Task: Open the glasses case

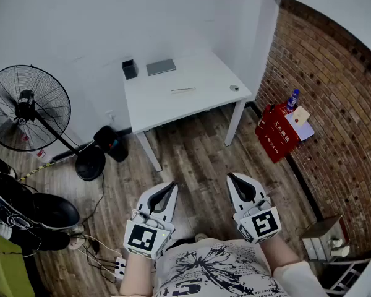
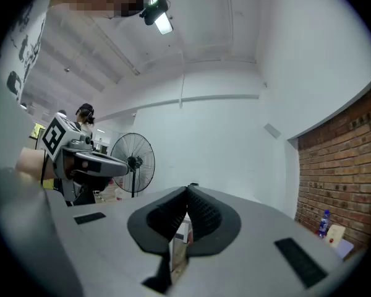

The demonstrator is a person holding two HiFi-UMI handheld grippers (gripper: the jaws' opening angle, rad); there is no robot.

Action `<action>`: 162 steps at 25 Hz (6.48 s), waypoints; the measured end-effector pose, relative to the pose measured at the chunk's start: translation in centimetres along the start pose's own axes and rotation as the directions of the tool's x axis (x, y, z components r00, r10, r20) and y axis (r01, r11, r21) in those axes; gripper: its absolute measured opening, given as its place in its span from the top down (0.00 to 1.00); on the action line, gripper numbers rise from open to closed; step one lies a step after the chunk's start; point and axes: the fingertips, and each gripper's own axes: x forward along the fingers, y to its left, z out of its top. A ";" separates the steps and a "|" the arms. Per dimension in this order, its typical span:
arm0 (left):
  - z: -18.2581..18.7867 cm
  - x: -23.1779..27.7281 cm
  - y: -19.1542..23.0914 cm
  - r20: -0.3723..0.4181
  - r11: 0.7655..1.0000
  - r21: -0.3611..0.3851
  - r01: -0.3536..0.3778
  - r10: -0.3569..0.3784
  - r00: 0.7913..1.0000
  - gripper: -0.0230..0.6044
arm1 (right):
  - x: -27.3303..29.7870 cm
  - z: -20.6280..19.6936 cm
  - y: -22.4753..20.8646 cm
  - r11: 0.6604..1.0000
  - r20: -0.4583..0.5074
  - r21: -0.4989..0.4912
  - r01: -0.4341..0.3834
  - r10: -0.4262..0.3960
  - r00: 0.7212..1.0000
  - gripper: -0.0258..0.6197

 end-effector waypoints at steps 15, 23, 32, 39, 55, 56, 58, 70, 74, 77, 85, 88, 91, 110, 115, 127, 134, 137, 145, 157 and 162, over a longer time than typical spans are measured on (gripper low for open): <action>1.0 4.1 2.5 -0.041 0.998 0.031 0.062 -0.061 0.997 0.94 | 3.6 1.9 -2.8 0.997 0.079 0.042 0.071 -0.074 0.994 0.94; 0.8 6.9 6.1 -0.016 1.000 -0.026 -0.002 0.002 1.000 0.94 | 8.5 -0.1 -5.6 0.998 -0.032 0.041 0.046 -0.045 0.998 0.09; -1.3 13.4 11.5 -0.082 1.000 -0.020 0.022 -0.023 0.996 0.94 | 16.2 -2.2 -10.2 0.995 -0.078 0.085 0.059 -0.052 0.996 0.10; -1.6 22.8 19.7 -0.071 0.998 -0.046 0.040 -0.044 0.997 0.94 | 27.0 -2.7 -15.8 0.996 -0.108 0.076 0.055 -0.047 0.993 0.10; -3.1 42.3 39.2 -0.095 0.996 -0.089 -0.009 0.000 0.995 0.94 | 52.4 -6.3 -28.4 0.996 -0.226 0.088 0.011 0.009 0.974 0.10; -3.8 43.0 39.7 -0.115 0.996 -0.092 -0.010 -0.001 0.993 0.94 | 53.3 -6.9 -28.9 0.996 -0.241 0.090 0.001 0.021 0.970 0.10; -5.0 44.6 40.7 -0.140 0.995 -0.097 -0.020 0.006 0.990 0.94 | 55.4 -8.0 -29.8 0.995 -0.269 0.096 -0.022 0.047 0.962 0.10; -13.0 53.9 44.9 -0.276 0.974 -0.163 -0.156 0.107 0.955 0.94 | 65.5 -17.3 -34.8 0.960 -0.458 0.108 -0.259 0.279 0.844 0.10; -18.3 56.1 46.3 -0.373 0.958 -0.190 -0.215 0.132 0.918 0.94 | 68.1 -21.4 -34.6 0.922 -0.548 0.112 -0.371 0.369 0.751 0.13; -21.9 57.1 47.6 -0.432 0.940 -0.218 -0.261 0.147 0.890 0.94 | 69.9 -24.7 -34.2 0.890 -0.619 0.122 -0.440 0.414 0.667 0.15; -28.9 59.0 47.7 -0.556 0.924 -0.235 -0.303 0.128 0.821 0.94 | 71.2 -30.9 -32.6 0.790 -0.743 0.081 -0.608 0.454 0.491 0.28; -30.9 59.1 48.3 -0.594 0.909 -0.239 -0.343 0.142 0.792 0.94 | 71.5 -31.8 -32.0 0.759 -0.763 0.049 -0.649 0.448 0.466 0.30; -32.3 59.3 48.6 -0.618 0.889 -0.263 -0.376 0.143 0.773 0.94 | 71.7 -32.6 -31.9 0.744 -0.784 0.032 -0.667 0.433 0.446 0.34; -34.0 58.9 48.2 -0.664 0.870 -0.298 -0.392 0.106 0.740 0.94 | 72.0 -32.5 -32.2 0.718 -0.803 0.034 -0.695 0.434 0.409 0.47; -34.1 58.8 48.3 -0.663 0.865 -0.319 -0.387 0.088 0.743 0.94 | 72.7 -31.0 -32.2 0.739 -0.789 0.083 -0.669 0.458 0.408 0.55; -34.0 59.0 48.4 -0.663 0.855 -0.355 -0.379 0.055 0.746 0.94 | 74.5 -29.2 -32.4 0.719 -0.766 0.086 -0.689 0.490 0.416 0.80; -33.9 59.0 48.4 -0.662 0.852 -0.365 -0.375 0.045 0.748 0.94 | 77.3 -29.0 -33.8 0.760 -0.766 0.071 -0.646 0.456 0.453 0.83; -33.9 59.0 48.5 -0.663 0.850 -0.371 -0.373 0.038 0.747 0.94 | 78.3 -29.5 -34.5 0.771 -0.765 0.063 -0.634 0.445 0.465 0.83; -34.0 59.1 48.6 -0.666 0.851 -0.375 -0.367 0.028 0.745 0.94 | 80.8 -30.4 -35.4 0.804 -0.766 0.077 -0.590 0.426 0.480 0.82; -34.3 58.9 48.1 -0.700 0.886 -0.314 -0.342 0.028 0.714 0.94 | 82.3 -31.7 -36.1 0.845 -0.759 0.025 -0.534 0.364 0.540 0.77; -34.3 58.9 48.0 -0.693 0.875 -0.351 -0.333 -0.003 0.721 0.94 | 81.8 -31.0 -35.5 0.840 -0.738 -0.001 -0.543 0.365 0.567 0.77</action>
